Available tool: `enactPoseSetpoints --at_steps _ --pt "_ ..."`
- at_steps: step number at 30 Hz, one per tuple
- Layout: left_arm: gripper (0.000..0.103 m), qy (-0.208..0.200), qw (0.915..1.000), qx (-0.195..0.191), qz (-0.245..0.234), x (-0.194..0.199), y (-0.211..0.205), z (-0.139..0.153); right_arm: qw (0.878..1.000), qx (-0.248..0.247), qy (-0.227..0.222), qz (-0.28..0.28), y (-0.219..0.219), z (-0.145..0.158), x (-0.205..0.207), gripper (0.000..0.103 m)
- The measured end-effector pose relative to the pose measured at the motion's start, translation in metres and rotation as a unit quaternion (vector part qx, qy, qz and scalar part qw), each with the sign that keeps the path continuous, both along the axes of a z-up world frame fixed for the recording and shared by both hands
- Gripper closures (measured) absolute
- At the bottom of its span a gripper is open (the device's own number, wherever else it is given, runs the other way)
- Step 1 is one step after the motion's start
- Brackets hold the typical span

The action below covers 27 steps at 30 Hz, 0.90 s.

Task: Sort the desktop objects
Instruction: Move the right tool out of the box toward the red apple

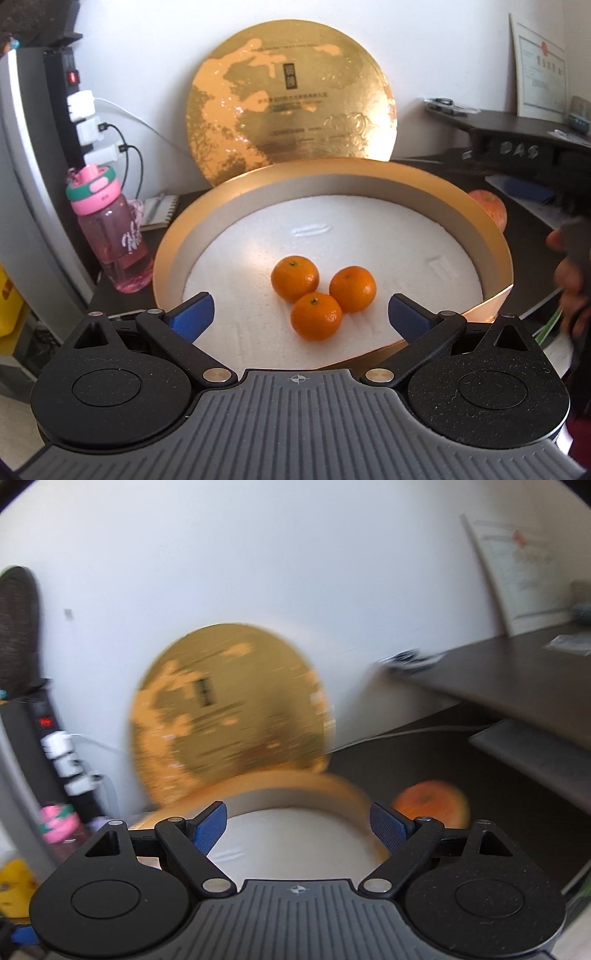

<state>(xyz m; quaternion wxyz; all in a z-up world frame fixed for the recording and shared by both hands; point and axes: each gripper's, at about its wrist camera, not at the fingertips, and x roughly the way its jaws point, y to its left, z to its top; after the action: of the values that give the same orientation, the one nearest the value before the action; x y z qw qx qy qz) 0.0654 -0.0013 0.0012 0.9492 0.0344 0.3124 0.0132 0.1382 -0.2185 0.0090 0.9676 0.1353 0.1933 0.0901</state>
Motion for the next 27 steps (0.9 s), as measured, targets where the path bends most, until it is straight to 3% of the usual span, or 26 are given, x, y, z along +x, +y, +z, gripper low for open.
enactPoseSetpoints --at_steps 9,14,27 --pt "0.0 0.021 0.997 -0.037 -0.064 0.013 0.005 -0.002 0.99 -0.096 0.058 -0.082 -0.048 -0.019 0.025 0.017" --pt "0.0 0.016 0.9958 -0.045 -0.078 0.016 0.002 -0.003 0.991 -0.077 0.093 -0.06 -0.064 -0.035 0.055 0.023" --pt "0.0 0.02 0.9967 -0.046 -0.064 0.031 0.0 -0.007 0.988 -0.025 0.151 -0.033 -0.064 -0.071 0.119 0.022"
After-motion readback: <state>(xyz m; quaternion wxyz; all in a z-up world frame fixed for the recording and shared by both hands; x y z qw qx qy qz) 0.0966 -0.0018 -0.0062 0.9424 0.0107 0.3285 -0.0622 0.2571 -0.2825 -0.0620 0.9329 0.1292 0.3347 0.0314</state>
